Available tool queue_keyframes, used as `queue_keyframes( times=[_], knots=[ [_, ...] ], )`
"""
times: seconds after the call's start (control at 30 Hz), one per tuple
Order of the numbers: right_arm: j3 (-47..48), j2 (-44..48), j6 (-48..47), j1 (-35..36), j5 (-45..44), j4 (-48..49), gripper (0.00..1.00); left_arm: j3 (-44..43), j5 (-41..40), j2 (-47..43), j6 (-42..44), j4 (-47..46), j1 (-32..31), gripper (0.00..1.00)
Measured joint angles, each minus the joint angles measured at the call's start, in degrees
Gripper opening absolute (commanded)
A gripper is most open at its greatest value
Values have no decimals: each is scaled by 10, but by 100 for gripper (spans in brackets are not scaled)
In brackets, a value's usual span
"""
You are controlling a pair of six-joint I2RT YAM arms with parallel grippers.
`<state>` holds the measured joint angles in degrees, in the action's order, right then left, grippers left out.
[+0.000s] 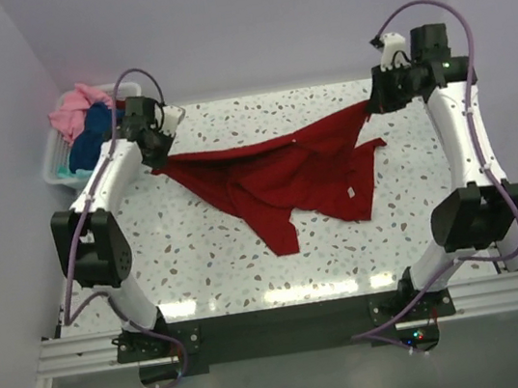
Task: Fold and stack the t-shirts
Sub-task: Flatten the tshirt out
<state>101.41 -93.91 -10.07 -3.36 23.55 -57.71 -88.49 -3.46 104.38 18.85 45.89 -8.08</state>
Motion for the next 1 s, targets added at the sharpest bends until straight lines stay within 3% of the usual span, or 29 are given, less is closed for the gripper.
queue_keyframes(
  times=[0.13,0.27,0.6,0.8,1.0],
  knots=[
    [83,-4,-9,-39,0,-25,0,-1,-14,-89,25,-25,-6,0],
    [105,19,-14,-70,-2,-42,0,43,-27,-214,43,-60,-7,0],
    [148,237,-10,-83,-78,-35,0,74,-41,-452,62,-120,-7,0],
    [236,288,5,-83,-128,-23,0,63,-23,-523,64,-139,-7,0],
    [249,286,8,-83,-170,10,0,-3,1,-502,62,-150,-7,0]
  ],
)
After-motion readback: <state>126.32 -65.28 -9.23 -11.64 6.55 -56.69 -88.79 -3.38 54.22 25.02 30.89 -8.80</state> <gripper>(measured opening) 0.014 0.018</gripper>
